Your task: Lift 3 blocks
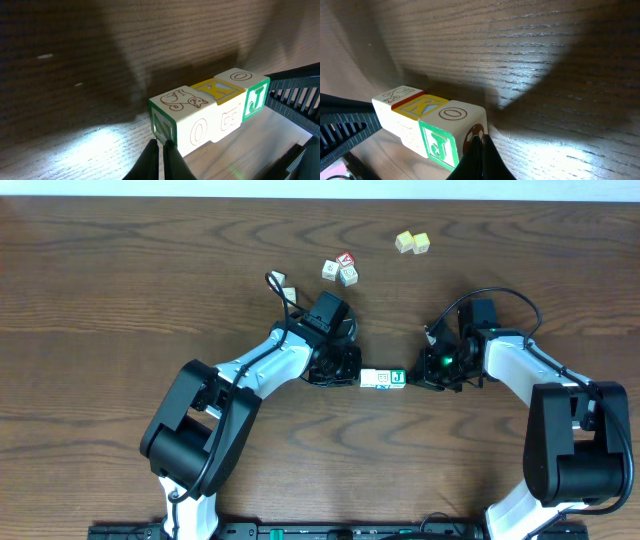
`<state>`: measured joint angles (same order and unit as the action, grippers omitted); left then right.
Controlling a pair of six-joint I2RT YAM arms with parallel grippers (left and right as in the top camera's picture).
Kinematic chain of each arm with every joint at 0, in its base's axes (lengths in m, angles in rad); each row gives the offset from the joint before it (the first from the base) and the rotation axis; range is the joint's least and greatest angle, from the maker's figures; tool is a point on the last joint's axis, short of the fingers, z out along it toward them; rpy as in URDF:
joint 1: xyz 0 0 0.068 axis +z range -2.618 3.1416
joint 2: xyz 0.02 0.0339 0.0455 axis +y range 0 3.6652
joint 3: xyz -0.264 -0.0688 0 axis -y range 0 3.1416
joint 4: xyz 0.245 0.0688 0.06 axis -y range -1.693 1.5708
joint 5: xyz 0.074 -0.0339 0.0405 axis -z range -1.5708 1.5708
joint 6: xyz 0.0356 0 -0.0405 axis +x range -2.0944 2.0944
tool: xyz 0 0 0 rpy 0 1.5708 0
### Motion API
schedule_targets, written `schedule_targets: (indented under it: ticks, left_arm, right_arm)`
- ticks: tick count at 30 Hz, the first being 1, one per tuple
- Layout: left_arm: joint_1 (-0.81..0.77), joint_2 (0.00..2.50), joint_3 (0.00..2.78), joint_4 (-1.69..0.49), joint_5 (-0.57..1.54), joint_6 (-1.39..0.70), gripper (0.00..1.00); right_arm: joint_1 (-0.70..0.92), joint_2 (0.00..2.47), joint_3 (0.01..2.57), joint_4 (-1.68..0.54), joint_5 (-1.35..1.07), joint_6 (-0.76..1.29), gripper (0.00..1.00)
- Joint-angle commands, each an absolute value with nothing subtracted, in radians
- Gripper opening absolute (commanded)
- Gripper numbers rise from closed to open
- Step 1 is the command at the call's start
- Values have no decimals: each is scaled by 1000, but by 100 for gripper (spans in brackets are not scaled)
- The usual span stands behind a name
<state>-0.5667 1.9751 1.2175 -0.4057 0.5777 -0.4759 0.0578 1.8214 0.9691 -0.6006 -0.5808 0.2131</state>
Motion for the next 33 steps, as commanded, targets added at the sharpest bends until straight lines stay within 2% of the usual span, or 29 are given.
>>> schedule_targets:
  ticks: [1,33]
  left_arm:
    - [-569,1988,1211,-395,588,-488,7]
    - [-566,2012,1212,-379,577,-465,7]
  right_arm:
    - [67,1820,965,-595,-607,224,1]
    - [67,1820,965,-598,-611,224,1]
